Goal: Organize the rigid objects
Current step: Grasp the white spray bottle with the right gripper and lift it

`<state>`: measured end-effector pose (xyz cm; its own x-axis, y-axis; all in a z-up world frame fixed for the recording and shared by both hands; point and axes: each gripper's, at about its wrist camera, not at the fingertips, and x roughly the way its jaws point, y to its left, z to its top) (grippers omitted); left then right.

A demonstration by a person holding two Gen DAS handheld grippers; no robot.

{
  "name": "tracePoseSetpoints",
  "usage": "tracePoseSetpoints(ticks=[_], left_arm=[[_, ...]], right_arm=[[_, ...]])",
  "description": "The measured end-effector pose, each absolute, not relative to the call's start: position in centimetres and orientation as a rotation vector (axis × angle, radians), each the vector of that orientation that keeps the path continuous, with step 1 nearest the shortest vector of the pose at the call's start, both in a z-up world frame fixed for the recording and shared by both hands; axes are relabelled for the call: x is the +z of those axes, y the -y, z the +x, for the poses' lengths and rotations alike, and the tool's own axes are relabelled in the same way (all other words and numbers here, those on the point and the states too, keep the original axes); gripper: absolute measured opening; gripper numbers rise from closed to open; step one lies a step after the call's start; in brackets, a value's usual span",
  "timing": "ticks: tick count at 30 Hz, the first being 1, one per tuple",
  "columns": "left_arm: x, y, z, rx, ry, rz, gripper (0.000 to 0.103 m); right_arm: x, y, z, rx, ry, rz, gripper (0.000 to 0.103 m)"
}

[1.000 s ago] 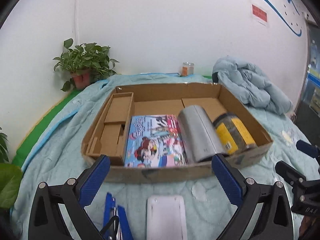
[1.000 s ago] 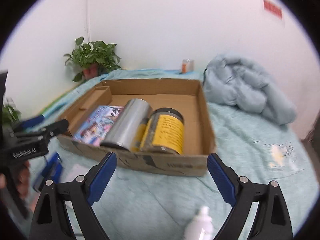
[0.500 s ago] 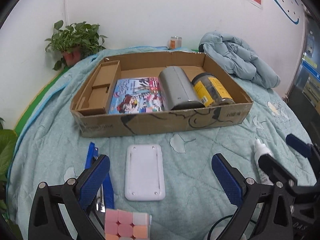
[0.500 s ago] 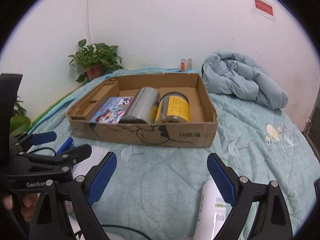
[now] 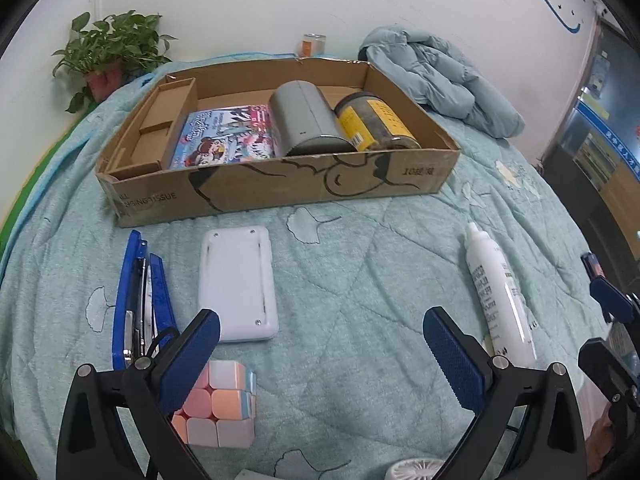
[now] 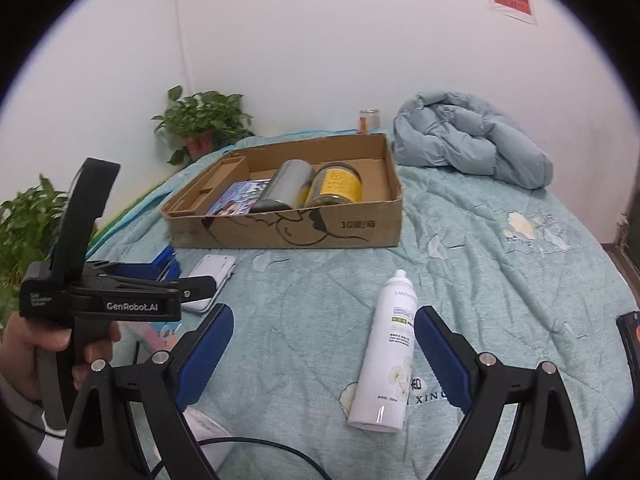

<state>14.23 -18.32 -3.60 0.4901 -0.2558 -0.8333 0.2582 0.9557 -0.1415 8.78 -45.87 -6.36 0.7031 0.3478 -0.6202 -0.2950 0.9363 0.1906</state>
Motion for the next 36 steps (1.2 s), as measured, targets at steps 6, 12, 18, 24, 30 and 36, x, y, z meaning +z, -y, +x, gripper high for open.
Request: tracePoseSetpoints(ticks=[6,12,18,24,30,36], left_arm=[[-3.9,16.9,12.9,-0.415,-1.054,-0.025,0.102],[-5.4,19.5,13.7,-0.505,-1.132,-0.069,0.102],[-7.1,22.4,16.4,-0.605,-1.233,-0.164,0.102],[-8.0,23.3,16.9,-0.643,-1.27,-0.191,0.101],[-10.0,23.3,17.7,-0.739,-1.37,-0.323,0.091],[-11.8,23.5,18.5,-0.727,-1.419,-0.358,0.076]], right_arm=[[-7.3,46.3,8.2,0.566,-0.798,-0.001,0.093],[-10.6,49.0,11.3,0.32,-0.956,0.176,0.092],[-14.0,49.3,13.7,0.212,-1.082,0.23,0.073],[-15.1,46.9,13.1,0.236,-1.113,0.107,0.046],[-14.0,43.9,11.7,0.525,-1.086,0.111,0.048],[-13.8,43.8,12.4,0.568,-1.117,0.184,0.067]])
